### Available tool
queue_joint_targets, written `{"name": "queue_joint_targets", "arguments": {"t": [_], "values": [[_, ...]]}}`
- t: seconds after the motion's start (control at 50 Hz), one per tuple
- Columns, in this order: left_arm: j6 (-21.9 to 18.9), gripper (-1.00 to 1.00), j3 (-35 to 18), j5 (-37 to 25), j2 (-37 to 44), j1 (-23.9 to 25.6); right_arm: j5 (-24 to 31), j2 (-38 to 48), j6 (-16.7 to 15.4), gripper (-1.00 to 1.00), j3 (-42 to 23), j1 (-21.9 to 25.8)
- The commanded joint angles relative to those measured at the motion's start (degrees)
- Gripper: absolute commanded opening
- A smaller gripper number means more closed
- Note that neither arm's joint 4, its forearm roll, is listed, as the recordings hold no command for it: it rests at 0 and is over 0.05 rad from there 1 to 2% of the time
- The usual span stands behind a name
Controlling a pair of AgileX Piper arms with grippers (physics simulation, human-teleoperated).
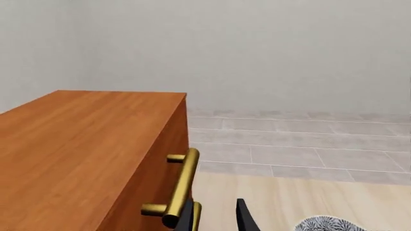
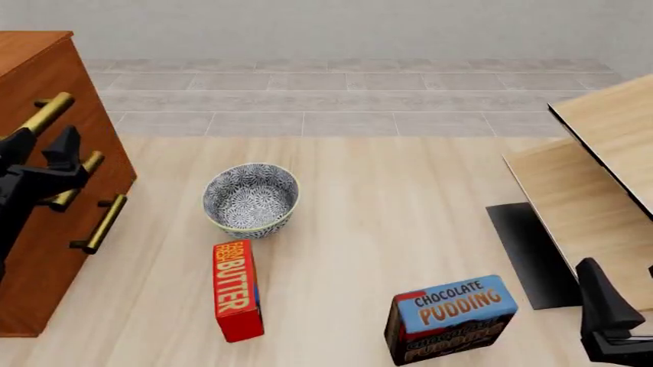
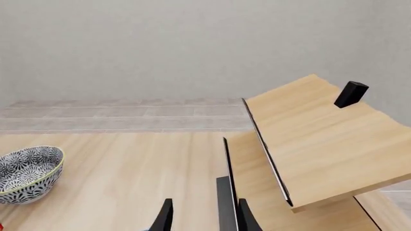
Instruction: Close the top drawer of the cabinet and put the bowl on top of it.
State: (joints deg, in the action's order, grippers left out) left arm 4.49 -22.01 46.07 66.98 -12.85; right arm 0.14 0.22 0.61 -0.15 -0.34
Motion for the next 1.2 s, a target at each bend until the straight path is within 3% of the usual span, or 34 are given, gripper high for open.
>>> {"name": "queue_joint_targets", "arguments": {"t": [0.02,0.14,0.24,0.4,0.62,0.88,1.2], "values": [[-3.68,1.0,0.66,-0.84,2.66,-7.97,-0.09,0.01,0.03,1.0,0.02,0.13],[-3.8,1.0,1.85,-1.59,0.45,-6.44,0.0,-0.03,0.08,1.0,-0.1,0.04],[-2.12,1.0,4.37,-4.97,-5.96,-1.92,-0.09,-0.05,0.2,1.0,-0.01,-0.07],[-0.78,1.0,6.04,-15.76,-19.95,5.4,-0.2,-0.08,0.31,1.0,-0.02,-0.1],[-1.06,1.0,1.29,-27.62,-27.42,10.04,-0.28,-0.07,0.63,1.0,-0.12,-0.14],[-3.44,1.0,-4.74,-36.45,-27.61,12.68,-0.31,-0.07,0.71,1.0,-0.05,0.15],[-4.73,1.0,-17.28,-51.79,-19.11,16.92,0.09,-0.01,0.19,1.0,-0.03,0.4]]}}
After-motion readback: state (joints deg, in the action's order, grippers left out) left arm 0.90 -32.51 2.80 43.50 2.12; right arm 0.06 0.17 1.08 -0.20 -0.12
